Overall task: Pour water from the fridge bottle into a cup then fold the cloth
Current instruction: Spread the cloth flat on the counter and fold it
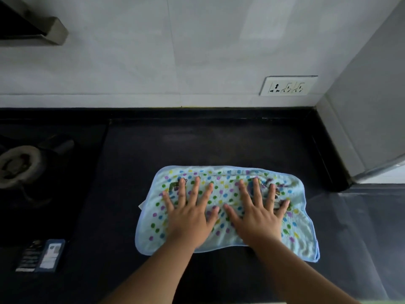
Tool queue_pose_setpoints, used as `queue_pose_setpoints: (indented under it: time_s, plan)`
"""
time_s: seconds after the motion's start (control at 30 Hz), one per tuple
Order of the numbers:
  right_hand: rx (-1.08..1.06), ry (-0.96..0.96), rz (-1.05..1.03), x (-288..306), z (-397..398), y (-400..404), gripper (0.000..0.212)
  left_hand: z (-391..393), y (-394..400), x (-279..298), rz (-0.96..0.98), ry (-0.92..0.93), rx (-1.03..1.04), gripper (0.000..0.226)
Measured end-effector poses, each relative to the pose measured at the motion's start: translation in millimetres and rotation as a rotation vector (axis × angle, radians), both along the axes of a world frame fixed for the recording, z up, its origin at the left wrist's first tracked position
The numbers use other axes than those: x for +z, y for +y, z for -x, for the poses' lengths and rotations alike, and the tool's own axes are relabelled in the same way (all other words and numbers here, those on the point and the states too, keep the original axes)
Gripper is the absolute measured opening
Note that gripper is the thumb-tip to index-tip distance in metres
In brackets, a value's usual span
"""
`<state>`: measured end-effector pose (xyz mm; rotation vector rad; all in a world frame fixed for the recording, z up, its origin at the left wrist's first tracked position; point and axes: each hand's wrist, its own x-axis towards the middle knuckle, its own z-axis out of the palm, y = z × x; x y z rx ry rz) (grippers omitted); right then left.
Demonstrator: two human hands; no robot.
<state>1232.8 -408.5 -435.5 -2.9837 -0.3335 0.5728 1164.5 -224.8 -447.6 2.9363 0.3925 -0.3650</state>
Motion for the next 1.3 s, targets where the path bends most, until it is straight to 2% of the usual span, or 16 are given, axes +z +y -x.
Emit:
queue_pose_setpoints:
  time_s: [0.23,0.43,0.6,0.73,0.83,1.03,1.3]
  plan:
    - [0.02,-0.049,-0.044,-7,-70,61,0.092,-62,52,-4,0.01,0.023,0.063,0.069]
    - [0.229,-0.075,-0.1,-15,-95,156,0.088,-78,124,-11,-0.065,0.043,0.311,0.074]
    - [0.252,-0.074,-0.153,-20,-122,144,0.08,-116,108,-7,-0.056,0.061,0.421,0.077]
    - [0.039,-0.118,-0.103,-21,-169,88,0.079,-173,41,-5,-0.023,-0.011,0.244,0.072]
    - [-0.091,-0.124,-0.038,-24,-174,31,0.083,-181,-11,-9,0.009,-0.062,0.099,0.07]
    - [-0.165,-0.128,-0.045,-21,-125,3,0.081,-138,-47,-14,0.024,-0.12,-0.021,0.065]
    - [-0.122,-0.116,-0.059,-18,-34,-5,0.072,-52,-60,-21,0.013,-0.155,-0.072,0.068]
